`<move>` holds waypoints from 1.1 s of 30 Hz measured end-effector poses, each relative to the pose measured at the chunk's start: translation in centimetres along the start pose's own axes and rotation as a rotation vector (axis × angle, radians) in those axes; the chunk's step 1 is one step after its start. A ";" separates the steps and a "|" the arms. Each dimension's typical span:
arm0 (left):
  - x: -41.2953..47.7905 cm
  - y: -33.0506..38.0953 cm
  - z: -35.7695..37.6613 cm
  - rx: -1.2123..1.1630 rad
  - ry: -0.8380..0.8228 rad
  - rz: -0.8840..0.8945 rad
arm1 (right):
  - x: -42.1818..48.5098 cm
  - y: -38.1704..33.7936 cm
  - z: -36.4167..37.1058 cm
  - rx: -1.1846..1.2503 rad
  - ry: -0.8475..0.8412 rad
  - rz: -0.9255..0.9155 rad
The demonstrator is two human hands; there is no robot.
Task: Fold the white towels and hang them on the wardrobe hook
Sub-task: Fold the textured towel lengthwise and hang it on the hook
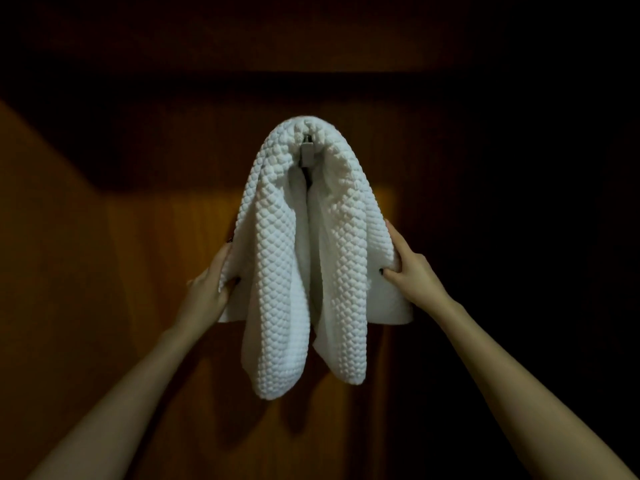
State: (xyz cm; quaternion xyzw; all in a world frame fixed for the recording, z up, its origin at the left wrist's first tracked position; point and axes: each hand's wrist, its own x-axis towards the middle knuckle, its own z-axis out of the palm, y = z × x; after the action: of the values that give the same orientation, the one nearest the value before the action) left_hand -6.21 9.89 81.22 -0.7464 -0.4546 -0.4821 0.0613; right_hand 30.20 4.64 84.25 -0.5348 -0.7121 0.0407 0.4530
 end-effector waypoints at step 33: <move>-5.7 2.8 -2.9 0.174 -0.516 0.052 | -6.9 0.0 1.7 0.113 -0.268 0.095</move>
State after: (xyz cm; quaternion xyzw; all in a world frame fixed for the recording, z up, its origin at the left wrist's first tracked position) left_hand -6.75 3.23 79.30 -0.8480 -0.4756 -0.2332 0.0198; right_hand 29.09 -0.18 79.08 -0.5313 -0.7368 0.1730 0.3807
